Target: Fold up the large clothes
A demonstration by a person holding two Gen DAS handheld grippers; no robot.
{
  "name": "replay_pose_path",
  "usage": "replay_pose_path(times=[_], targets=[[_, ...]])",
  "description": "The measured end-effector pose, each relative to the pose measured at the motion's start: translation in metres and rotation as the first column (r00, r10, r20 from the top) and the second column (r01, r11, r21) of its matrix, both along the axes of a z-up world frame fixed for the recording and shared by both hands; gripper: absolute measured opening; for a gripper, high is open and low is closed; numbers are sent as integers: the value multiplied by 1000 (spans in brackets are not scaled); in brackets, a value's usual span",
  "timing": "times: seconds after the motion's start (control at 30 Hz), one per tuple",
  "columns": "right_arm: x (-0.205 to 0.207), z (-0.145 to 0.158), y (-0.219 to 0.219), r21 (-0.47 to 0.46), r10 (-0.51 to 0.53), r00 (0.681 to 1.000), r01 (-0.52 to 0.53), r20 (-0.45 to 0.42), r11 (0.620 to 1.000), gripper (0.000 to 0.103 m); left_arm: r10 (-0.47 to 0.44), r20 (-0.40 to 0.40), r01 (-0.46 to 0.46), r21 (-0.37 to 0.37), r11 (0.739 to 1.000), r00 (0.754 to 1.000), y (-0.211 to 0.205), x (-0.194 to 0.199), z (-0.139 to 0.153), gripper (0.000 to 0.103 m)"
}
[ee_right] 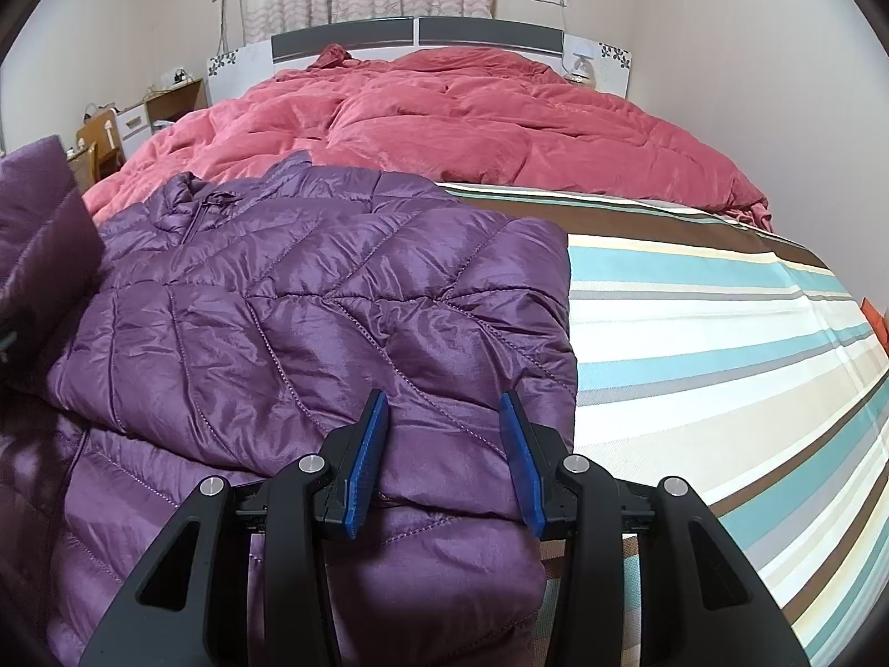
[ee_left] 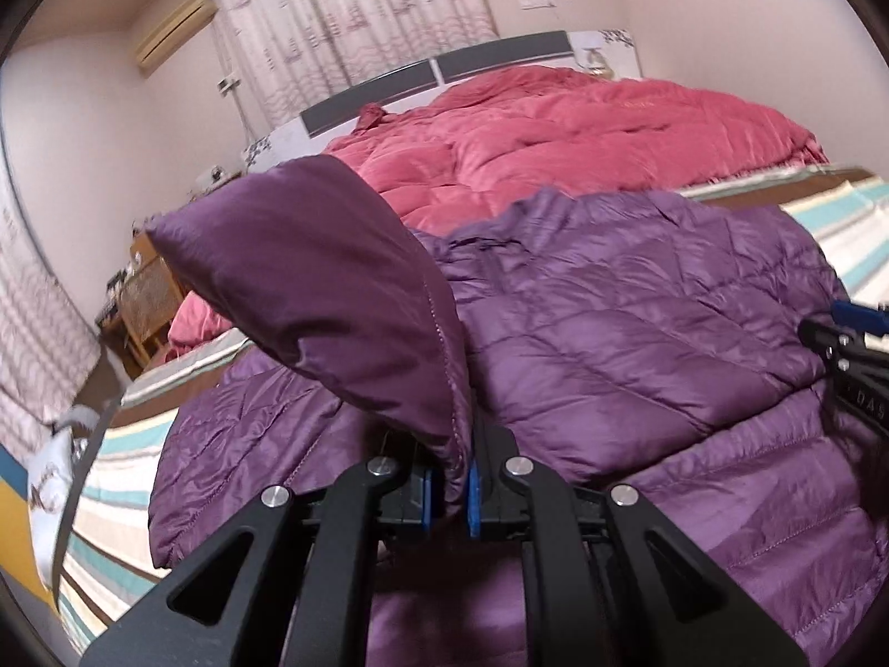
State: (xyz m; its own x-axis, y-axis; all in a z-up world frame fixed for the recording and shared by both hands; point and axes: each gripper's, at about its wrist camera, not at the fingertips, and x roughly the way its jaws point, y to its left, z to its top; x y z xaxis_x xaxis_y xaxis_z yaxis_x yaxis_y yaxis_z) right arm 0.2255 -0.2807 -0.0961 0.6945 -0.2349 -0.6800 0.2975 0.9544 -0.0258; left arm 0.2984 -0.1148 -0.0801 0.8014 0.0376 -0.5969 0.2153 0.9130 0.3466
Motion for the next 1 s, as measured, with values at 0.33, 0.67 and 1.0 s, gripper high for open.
replay_pose_path(times=[0.33, 0.67, 1.0], targets=[[-1, -1, -1, 11, -3, 1000, 3, 2, 1000, 42, -139, -52, 146, 156, 977, 989, -41, -24, -20, 18], [-1, -4, -2, 17, -5, 1000, 5, -5, 1000, 43, -229, -57, 229, -4, 973, 972, -23, -68, 11, 73], [-12, 35, 5, 186, 67, 991, -87, 112, 979, 67, 107, -25, -110, -243, 964, 994, 108, -79, 29, 84]])
